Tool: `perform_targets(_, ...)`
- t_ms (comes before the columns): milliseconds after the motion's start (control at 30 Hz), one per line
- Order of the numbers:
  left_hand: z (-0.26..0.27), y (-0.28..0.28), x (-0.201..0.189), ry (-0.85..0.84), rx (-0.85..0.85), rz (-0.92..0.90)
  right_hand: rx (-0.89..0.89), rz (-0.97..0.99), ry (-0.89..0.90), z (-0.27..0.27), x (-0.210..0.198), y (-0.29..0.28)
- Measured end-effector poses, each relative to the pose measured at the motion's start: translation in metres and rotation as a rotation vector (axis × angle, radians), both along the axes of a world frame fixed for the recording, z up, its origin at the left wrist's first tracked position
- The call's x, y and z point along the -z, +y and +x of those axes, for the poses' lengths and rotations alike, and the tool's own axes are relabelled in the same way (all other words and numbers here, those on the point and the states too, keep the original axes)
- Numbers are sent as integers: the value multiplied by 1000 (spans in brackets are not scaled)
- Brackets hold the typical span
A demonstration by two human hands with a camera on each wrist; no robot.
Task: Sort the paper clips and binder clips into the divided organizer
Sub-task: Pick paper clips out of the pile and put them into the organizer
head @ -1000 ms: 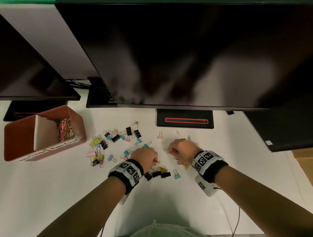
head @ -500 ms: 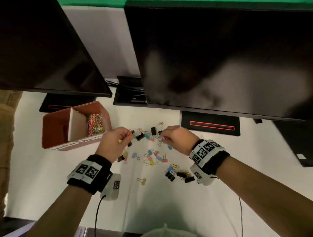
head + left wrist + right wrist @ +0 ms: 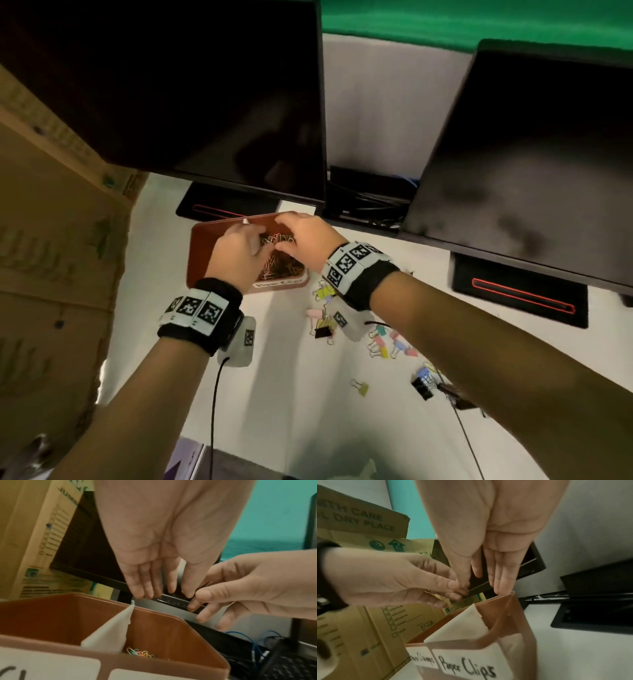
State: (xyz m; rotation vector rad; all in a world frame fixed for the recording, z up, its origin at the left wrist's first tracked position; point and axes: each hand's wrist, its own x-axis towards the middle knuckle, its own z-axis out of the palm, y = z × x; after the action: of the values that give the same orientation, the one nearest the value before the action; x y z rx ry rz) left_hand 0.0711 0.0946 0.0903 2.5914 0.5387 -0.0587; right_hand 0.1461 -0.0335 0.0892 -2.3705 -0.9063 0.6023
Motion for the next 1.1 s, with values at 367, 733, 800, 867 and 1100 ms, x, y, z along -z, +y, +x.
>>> perform_targets(367,-34,-142,47,117,654,-378,11,-312,101,-67,58,-228)
perform_targets(733,-61,-250,111,376,877,-41,-43,-385,127,-125,83,-294)
perform_targets(800,-60,-250,112,340,826,-96,-3,-353,110,-122,85,-294)
perform_targets(867,-57,-245,110,300,768,-153,32,-291,110,-116,85,-297)
perform_targets(1100,-55,-217,107,211,605,-108,193,-298,74,-84,86,-335)
